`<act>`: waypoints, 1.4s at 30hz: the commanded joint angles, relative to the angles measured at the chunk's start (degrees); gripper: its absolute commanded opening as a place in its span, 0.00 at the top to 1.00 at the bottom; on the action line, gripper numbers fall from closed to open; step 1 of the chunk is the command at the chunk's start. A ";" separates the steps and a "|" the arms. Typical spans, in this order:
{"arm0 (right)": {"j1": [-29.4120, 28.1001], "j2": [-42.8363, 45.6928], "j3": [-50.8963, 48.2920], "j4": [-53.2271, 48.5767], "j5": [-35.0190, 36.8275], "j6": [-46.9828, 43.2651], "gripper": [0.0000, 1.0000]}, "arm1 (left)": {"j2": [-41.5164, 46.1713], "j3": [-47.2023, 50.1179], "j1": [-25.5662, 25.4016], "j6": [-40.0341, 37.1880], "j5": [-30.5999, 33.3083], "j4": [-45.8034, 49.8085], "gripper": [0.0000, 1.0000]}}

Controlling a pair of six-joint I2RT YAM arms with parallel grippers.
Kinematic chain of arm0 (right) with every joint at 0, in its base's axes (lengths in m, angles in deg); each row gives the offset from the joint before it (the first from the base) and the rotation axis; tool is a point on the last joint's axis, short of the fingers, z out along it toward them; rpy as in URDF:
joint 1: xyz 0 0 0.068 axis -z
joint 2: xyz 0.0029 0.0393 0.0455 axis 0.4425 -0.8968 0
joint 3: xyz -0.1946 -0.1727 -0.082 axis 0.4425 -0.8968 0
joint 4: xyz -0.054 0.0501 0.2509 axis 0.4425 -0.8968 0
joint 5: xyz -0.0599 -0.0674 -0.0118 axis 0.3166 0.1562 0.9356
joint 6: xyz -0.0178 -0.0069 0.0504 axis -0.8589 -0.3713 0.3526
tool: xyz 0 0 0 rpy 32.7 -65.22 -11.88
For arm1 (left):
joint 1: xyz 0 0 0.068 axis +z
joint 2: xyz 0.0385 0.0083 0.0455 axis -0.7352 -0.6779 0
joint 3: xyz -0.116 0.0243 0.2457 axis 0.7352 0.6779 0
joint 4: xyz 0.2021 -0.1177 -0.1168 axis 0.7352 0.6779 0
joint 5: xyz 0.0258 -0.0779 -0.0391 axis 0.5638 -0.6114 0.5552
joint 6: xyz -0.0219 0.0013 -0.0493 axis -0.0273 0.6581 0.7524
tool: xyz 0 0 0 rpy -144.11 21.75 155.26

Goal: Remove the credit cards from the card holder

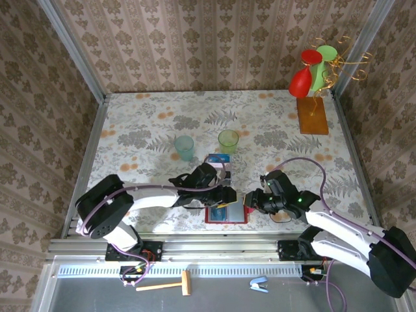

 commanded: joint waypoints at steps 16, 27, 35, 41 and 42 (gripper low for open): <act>-9.40 -17.34 11.43 5.48 1.74 1.53 0.76 | 12.99 14.14 6.83 -2.89 1.01 0.82 0.57; -11.18 -24.75 13.16 8.64 0.18 2.77 0.77 | 13.36 16.10 7.87 -3.14 -0.45 -1.99 0.60; -11.75 -28.29 13.90 9.73 -0.84 3.01 0.77 | 12.62 17.12 7.88 -2.82 -1.10 -3.50 0.61; -12.00 -30.15 13.84 13.38 -2.96 4.10 0.77 | 11.83 17.42 7.86 -3.02 -1.60 -3.74 0.61; -11.96 -30.55 13.80 14.00 -3.27 4.36 0.77 | 11.74 17.58 7.82 -2.92 -1.58 -3.82 0.61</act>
